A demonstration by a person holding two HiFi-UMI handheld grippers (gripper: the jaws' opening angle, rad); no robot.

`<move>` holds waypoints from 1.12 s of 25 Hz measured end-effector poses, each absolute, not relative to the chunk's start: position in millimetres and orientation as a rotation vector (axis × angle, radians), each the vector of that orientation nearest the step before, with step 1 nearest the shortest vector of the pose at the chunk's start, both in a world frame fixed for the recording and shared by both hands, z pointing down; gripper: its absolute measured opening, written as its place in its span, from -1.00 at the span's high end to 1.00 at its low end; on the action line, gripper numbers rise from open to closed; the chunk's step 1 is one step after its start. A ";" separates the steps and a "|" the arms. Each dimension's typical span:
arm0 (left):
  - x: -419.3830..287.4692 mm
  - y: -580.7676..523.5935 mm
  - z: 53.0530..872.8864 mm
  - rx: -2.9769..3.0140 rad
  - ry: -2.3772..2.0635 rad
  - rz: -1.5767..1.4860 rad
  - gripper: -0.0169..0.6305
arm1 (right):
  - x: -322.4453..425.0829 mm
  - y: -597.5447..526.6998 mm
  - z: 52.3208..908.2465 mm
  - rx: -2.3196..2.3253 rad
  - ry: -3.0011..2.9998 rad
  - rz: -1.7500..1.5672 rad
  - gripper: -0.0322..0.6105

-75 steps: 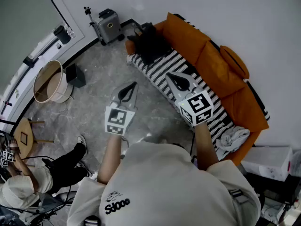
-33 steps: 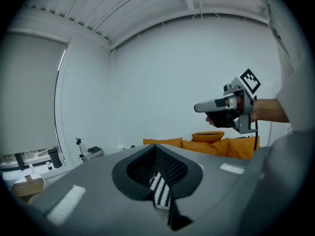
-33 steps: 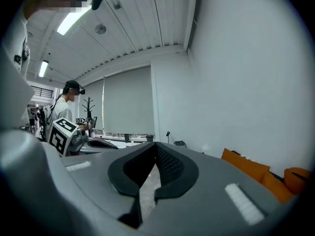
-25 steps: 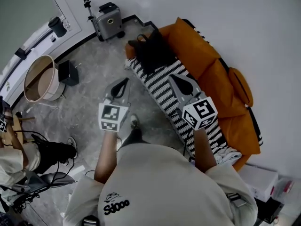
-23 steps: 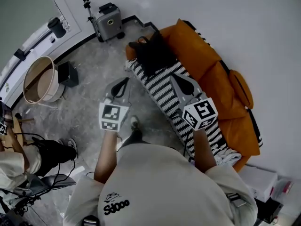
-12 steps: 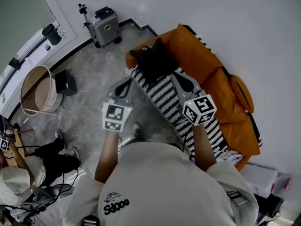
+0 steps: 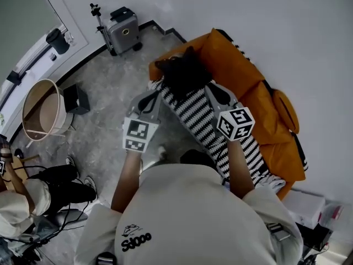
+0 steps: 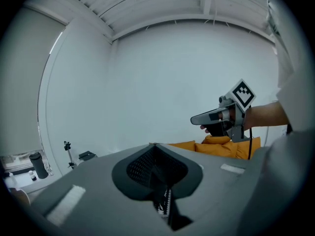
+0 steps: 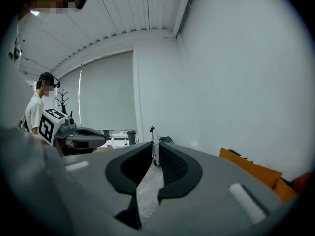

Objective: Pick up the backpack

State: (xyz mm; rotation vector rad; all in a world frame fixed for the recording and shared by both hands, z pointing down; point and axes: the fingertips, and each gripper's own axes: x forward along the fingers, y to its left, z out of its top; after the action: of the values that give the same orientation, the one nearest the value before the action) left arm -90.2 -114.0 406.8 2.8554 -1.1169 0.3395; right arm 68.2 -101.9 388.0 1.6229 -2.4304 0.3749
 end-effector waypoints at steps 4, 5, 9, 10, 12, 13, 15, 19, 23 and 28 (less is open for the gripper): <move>-83.8 -126.3 415.1 2.852 -1.079 0.354 0.91 | 70.4 -114.1 398.6 1.605 -2.411 0.409 0.72; -84.8 -133.0 418.6 2.846 -1.065 0.358 0.91 | 66.8 -120.7 401.0 1.598 -2.404 0.412 0.72; -104.8 -190.1 427.8 2.804 -1.016 0.388 0.91 | 36.8 -171.7 406.8 1.550 -2.362 0.431 0.66; -102.3 -198.1 428.1 2.799 -1.009 0.392 0.91 | 37.0 -177.6 409.2 1.536 -2.357 0.434 0.65; -85.1 -199.9 428.8 2.807 -1.002 0.394 0.91 | 51.2 -177.0 417.7 1.523 -2.354 0.442 0.62; -74.3 -198.3 430.1 2.814 -1.003 0.397 0.91 | 61.8 -175.4 423.2 1.527 -2.353 0.447 0.61; -55.5 -201.5 434.5 2.819 -1.011 0.408 0.91 | 82.3 -179.1 433.8 1.548 -2.343 0.446 0.51; -33.0 -230.2 442.1 2.795 -1.038 0.433 0.91 | 106.4 -207.4 455.9 1.521 -2.311 0.440 0.42; -8.0 -258.9 457.8 2.800 -1.039 0.509 0.91 | 125.0 -233.3 484.6 1.440 -2.308 0.476 0.33; 21.2 -285.6 481.6 2.755 -1.050 0.548 0.91 | 150.5 -257.7 521.5 1.391 -2.279 0.516 0.30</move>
State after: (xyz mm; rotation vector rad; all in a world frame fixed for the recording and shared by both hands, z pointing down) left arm 21.2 -285.6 481.6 2.7546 -1.0503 0.5477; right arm 150.5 -257.7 521.5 1.3907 -2.2789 0.5163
